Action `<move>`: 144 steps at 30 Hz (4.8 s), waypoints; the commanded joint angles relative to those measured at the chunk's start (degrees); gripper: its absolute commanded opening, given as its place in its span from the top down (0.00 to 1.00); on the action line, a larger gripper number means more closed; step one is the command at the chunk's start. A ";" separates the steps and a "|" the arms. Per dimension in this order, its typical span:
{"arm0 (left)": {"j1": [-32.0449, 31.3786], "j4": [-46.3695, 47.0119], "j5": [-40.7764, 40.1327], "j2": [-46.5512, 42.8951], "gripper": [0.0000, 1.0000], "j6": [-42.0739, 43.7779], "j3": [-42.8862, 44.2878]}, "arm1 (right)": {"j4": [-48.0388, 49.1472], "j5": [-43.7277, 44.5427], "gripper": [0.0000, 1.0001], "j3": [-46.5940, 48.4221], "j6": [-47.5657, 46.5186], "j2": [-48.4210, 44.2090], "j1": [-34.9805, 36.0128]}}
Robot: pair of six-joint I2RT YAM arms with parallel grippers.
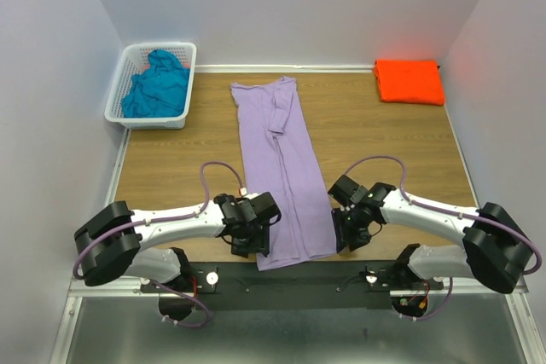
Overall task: Fold and stack the t-shirts
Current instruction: Fold the tshirt
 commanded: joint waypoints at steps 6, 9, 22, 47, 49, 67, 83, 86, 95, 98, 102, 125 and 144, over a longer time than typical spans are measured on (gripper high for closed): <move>-1.09 -0.82 0.35 1.37 0.37 -2.55 1.24 | -0.09 2.19 0.51 2.19 -0.30 -0.86 -0.09; -1.09 -0.73 0.35 2.33 0.37 -2.47 1.86 | 0.70 2.28 0.51 1.40 -0.39 0.46 -0.09; -1.62 -1.26 0.00 3.21 0.40 -4.05 2.83 | 2.02 0.87 0.99 -0.18 -1.27 3.71 -0.01; -6.19 -0.38 0.79 9.28 0.64 -7.30 2.39 | 2.37 0.78 0.99 0.26 -1.97 3.18 -0.01; -6.54 0.23 0.97 9.54 0.69 -7.65 2.04 | 2.37 0.70 0.99 0.17 -2.15 3.19 -0.09; -4.79 -3.81 -5.78 5.59 1.00 -3.54 10.99 | -2.99 4.64 0.99 10.77 -1.97 -0.69 -0.53; 21.57 11.56 -17.74 6.37 1.00 20.37 18.46 | 5.17 12.38 0.99 39.45 -19.37 20.31 -13.18; 23.34 15.77 -20.30 8.04 1.00 23.88 18.65 | 7.54 12.83 0.99 42.70 -20.86 22.69 -13.54; 27.56 24.22 -22.59 11.91 1.00 30.49 19.52 | 12.03 12.47 1.00 48.77 -23.50 30.16 -14.86; 28.53 26.24 -22.94 12.97 1.00 31.98 19.53 | 12.83 12.39 0.99 51.05 -24.03 32.01 -15.21; 29.84 28.79 -22.94 15.33 1.00 33.30 19.70 | 13.97 12.74 0.99 53.16 -24.21 35.08 -15.82; 34.24 34.33 -20.57 25.71 1.00 36.03 23.92 | 17.92 14.14 0.99 58.88 -26.67 44.05 -18.20; 34.24 35.30 -20.48 19.85 0.39 36.39 24.45 | 19.60 13.10 0.61 56.34 -26.23 40.12 -18.64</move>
